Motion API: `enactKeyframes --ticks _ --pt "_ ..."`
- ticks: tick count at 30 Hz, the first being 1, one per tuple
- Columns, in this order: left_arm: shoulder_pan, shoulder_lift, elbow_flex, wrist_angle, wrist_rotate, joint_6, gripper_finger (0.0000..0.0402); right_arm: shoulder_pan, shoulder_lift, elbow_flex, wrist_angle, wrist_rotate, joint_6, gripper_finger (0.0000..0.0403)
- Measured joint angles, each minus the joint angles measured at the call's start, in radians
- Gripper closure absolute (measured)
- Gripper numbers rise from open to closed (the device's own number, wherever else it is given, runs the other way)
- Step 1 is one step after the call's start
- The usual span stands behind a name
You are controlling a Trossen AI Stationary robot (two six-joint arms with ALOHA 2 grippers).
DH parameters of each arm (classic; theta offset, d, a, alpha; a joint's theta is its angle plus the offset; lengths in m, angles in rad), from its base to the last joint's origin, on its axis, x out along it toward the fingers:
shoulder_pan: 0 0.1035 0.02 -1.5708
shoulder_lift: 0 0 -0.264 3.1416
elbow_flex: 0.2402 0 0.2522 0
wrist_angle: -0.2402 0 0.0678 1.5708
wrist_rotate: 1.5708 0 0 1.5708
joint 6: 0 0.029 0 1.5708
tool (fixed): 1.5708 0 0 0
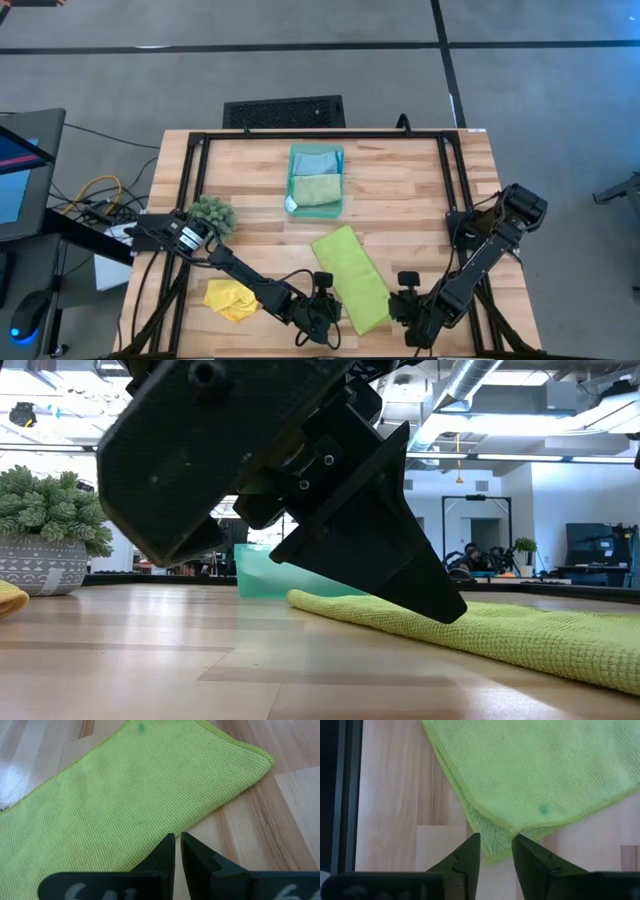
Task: Fold microfiber towels
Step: Fold the light green microfiber cloth
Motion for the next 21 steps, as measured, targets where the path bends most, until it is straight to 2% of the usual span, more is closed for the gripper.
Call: enactKeyframes --ticks 21 --pt "0.0 0.0 0.0 0.0 0.0 -0.002 0.0379 -0.005 0.0 0.039 -0.055 0.034 -0.034 0.0291"
